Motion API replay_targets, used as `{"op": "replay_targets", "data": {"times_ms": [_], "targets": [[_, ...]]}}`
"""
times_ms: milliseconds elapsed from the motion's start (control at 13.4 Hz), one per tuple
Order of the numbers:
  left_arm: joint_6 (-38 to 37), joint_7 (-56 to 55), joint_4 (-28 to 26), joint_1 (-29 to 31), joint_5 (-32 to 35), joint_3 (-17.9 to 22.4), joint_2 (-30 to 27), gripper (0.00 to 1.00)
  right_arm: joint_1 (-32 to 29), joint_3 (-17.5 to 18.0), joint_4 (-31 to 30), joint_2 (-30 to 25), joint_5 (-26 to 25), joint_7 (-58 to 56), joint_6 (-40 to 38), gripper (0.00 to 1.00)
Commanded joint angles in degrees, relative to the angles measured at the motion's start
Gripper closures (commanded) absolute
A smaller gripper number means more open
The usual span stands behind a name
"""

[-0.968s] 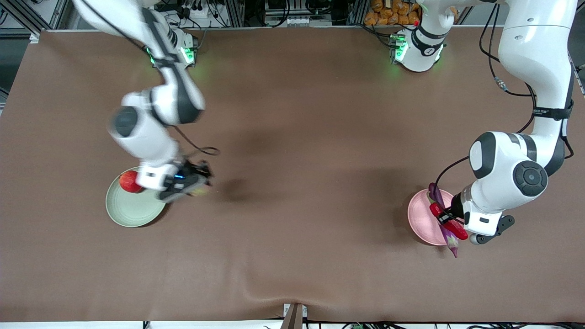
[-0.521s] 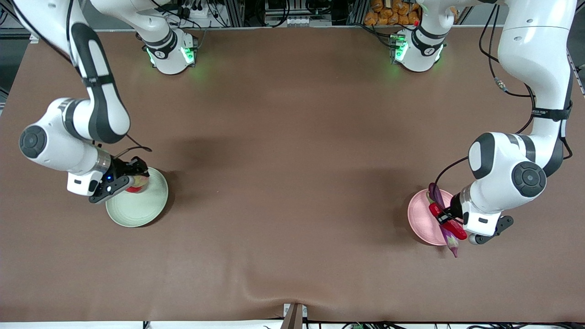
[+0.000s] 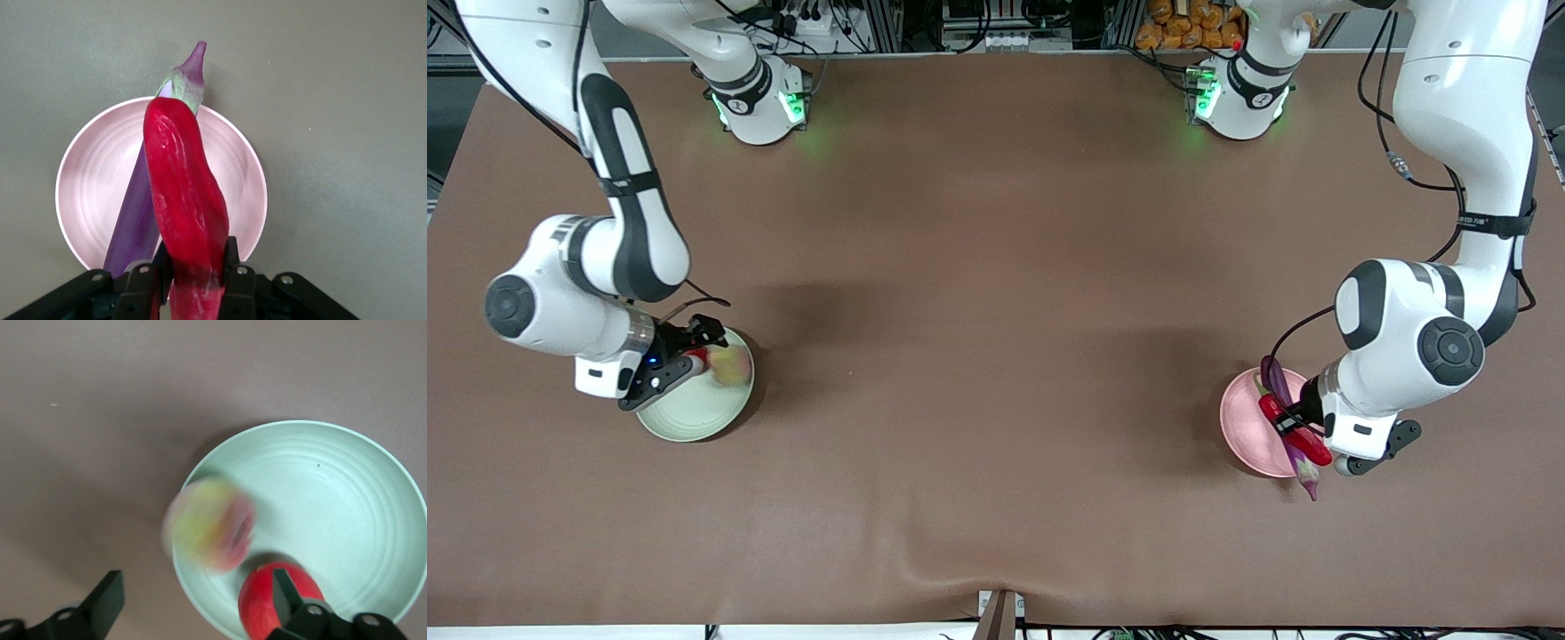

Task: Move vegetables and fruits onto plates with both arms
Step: 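Lower the chili onto the pink plate while the right gripper lowers the peach, then open the right gripper over the green plate and withdraw it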

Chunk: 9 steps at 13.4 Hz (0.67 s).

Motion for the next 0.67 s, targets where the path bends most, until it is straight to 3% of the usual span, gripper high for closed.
{"op": "replay_targets", "data": {"times_ms": [0, 372, 596], "targets": [[0.0, 1.0, 1.3, 0.0, 1.0, -0.1, 0.9, 1.00, -2.0, 0.6, 3.1, -1.0, -0.2, -0.4, -5.7, 0.00], [0.3, 0.9, 1.2, -0.5, 1.1, -0.1, 1.4, 1.00, -4.6, 1.1, 3.4, -16.6, -3.3, 10.9, -19.1, 0.00], [0.3, 0.6, 1.2, -0.6, 1.1, -0.2, 1.0, 1.00, -9.2, 3.4, 9.7, -19.8, -6.7, 17.5, -25.0, 0.00]]}}
